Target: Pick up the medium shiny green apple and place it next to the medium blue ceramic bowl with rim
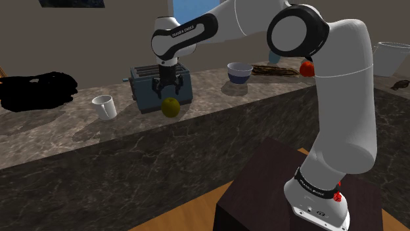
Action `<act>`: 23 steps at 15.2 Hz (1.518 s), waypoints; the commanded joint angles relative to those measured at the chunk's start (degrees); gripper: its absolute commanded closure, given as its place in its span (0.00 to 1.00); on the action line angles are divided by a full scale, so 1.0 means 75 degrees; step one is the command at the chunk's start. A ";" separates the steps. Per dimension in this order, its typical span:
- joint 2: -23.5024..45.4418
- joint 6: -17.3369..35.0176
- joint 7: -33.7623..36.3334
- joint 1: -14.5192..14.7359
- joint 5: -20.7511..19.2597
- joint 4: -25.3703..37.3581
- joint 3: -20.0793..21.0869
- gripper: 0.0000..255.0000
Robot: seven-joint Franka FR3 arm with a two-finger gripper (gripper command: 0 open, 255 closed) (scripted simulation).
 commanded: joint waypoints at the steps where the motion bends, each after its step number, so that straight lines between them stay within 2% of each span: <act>1: -0.0001 0.0005 0.0000 0.0000 0.0000 -0.0005 0.0000 0.00; 3: -0.0001 0.0004 0.0000 0.0000 0.0000 -0.0003 0.0000 0.00; 4: -0.0001 0.0004 0.0000 0.0000 0.0000 -0.0003 0.0000 1.00; 13: -0.0001 0.0005 0.0000 0.0000 0.0000 -0.0005 0.0000 1.00; 23: -0.0212 -0.0916 0.0043 -0.0002 -0.0008 0.0707 0.0001 1.00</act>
